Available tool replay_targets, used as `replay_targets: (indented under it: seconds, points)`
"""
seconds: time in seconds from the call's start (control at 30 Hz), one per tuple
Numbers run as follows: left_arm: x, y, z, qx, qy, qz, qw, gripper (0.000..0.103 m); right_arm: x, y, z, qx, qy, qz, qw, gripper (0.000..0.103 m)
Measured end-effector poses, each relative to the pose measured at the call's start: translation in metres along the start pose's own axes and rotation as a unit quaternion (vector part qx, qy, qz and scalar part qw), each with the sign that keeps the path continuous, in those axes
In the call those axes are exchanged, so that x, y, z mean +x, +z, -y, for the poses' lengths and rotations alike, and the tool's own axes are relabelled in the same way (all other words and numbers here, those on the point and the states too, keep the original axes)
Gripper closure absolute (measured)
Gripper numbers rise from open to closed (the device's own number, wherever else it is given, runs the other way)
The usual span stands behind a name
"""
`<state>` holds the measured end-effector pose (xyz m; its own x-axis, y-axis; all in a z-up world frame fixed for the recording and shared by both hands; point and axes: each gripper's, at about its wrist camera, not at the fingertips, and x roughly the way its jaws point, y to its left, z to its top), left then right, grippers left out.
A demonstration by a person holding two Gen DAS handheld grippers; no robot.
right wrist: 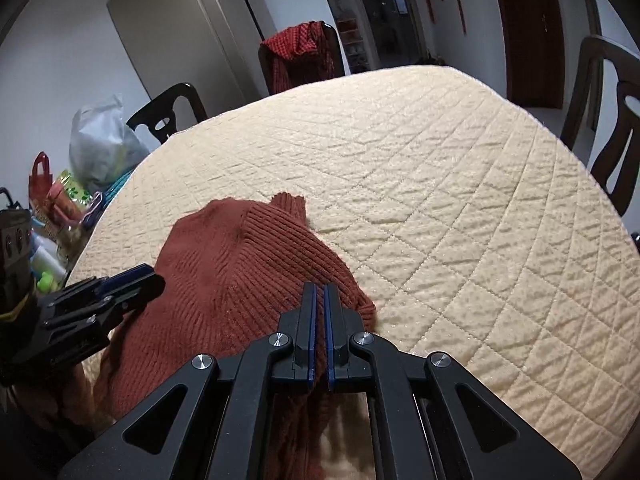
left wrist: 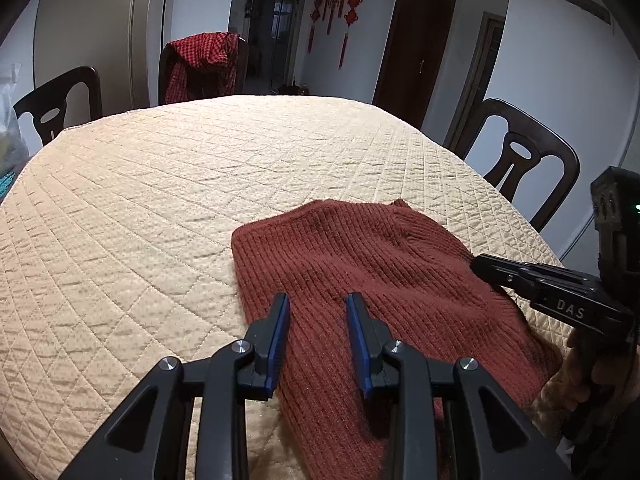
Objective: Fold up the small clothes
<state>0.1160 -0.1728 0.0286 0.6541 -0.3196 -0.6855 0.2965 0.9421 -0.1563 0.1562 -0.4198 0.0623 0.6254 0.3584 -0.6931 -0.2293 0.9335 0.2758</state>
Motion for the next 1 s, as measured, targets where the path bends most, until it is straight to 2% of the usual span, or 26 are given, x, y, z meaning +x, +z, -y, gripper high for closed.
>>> replay_targets:
  seconds: [0.07, 0.2, 0.5, 0.67, 0.87, 0.93, 1.0]
  points:
    - [-0.003, 0.0, 0.0, -0.001, 0.001, 0.0, 1.0, 0.071, -0.007, -0.001, -0.002, -0.005, -0.001, 0.005, 1.0, 0.099]
    - [-0.013, -0.002, -0.001, -0.002, 0.004, 0.007, 1.0, 0.071, -0.024, -0.006, -0.009, -0.019, 0.012, 0.016, 1.0, 0.087]
    - [-0.032, -0.016, -0.005, -0.012, 0.005, 0.016, 0.9998, 0.071, -0.039, -0.024, -0.036, -0.074, 0.04, 0.021, 0.996, 0.087]
    - [-0.036, -0.026, -0.01, -0.018, -0.001, 0.017, 0.9997, 0.071, -0.028, -0.035, -0.024, -0.058, 0.031, 0.0, 0.998, 0.087]
    - [-0.037, -0.031, -0.017, -0.035, -0.016, 0.016, 0.9991, 0.069, -0.032, -0.036, -0.01, -0.029, 0.035, 0.005, 0.999, 0.085]
    - [-0.039, -0.032, -0.023, -0.05, -0.032, 0.015, 0.9981, 0.067, -0.036, -0.036, -0.004, -0.014, 0.036, 0.005, 0.999, 0.081]
    - [-0.038, -0.033, -0.028, -0.064, -0.046, 0.013, 0.9968, 0.06, -0.038, -0.036, 0.004, 0.01, 0.049, 0.004, 0.999, 0.068]
